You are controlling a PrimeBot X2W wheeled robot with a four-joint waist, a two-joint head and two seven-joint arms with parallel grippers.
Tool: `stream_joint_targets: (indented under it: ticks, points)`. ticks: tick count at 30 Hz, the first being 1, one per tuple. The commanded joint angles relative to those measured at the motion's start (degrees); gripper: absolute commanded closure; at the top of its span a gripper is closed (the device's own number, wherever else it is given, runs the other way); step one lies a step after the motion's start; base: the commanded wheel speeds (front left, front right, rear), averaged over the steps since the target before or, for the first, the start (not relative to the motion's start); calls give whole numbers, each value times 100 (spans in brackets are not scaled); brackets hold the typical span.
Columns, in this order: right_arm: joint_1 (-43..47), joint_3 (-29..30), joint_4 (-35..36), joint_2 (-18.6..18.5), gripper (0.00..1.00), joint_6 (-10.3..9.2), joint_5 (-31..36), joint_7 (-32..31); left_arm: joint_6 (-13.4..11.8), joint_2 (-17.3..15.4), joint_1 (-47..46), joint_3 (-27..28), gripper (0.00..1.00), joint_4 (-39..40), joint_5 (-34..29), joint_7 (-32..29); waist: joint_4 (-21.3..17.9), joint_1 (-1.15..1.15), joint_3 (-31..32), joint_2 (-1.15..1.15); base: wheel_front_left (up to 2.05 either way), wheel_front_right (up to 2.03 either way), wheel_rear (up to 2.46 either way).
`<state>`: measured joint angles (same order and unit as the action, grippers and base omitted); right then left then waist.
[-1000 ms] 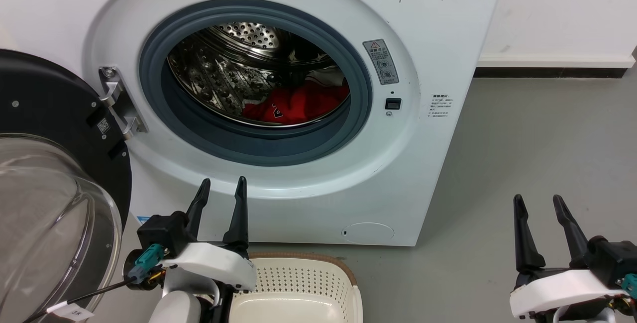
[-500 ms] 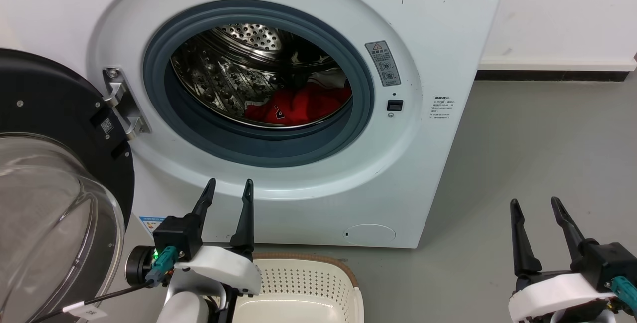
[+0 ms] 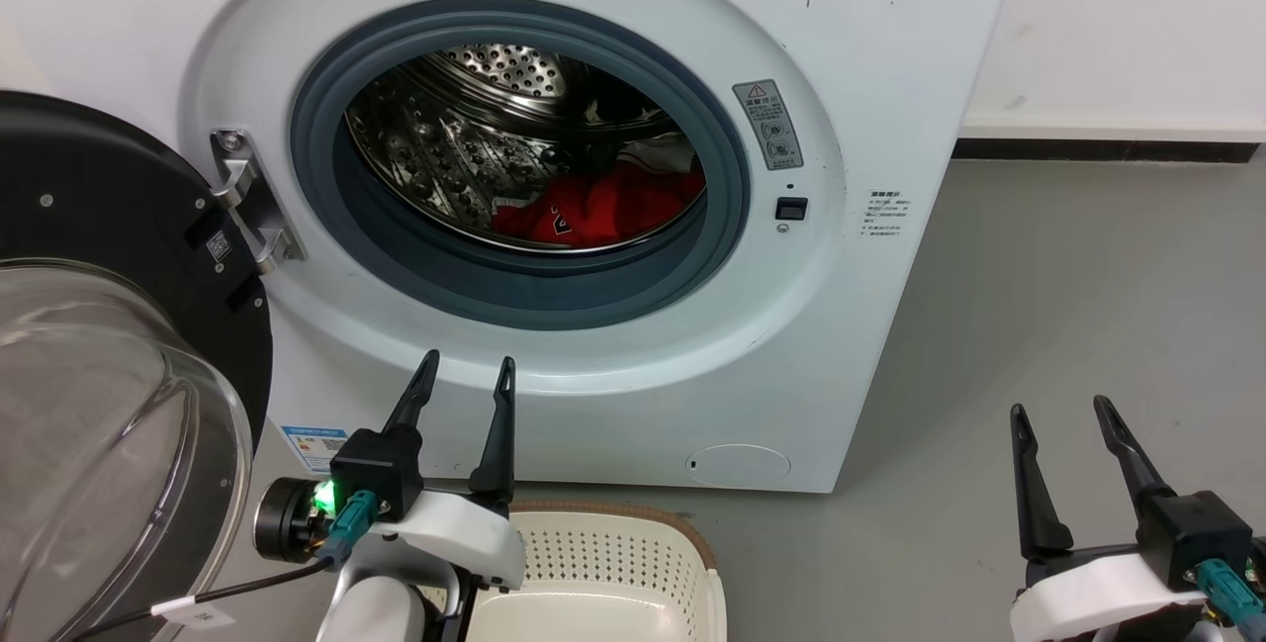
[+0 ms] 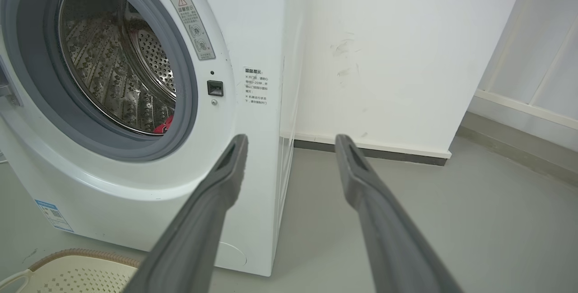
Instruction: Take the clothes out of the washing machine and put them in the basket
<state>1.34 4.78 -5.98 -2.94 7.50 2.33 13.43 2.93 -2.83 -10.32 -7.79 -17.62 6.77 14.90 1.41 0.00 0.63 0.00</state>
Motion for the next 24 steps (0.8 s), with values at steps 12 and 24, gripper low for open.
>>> stream_joint_targets:
  ticks: [12,24]
  points:
    - [6,15,-27,11,0,-2,-38,37,-25,-9,-44,8,0,-50,16,37,7,0,-20,0,0,0,0]
    - [-38,18,22,12,0,-2,-114,18,-55,-9,-101,-2,0,-62,39,32,21,0,-103,0,0,0,0]
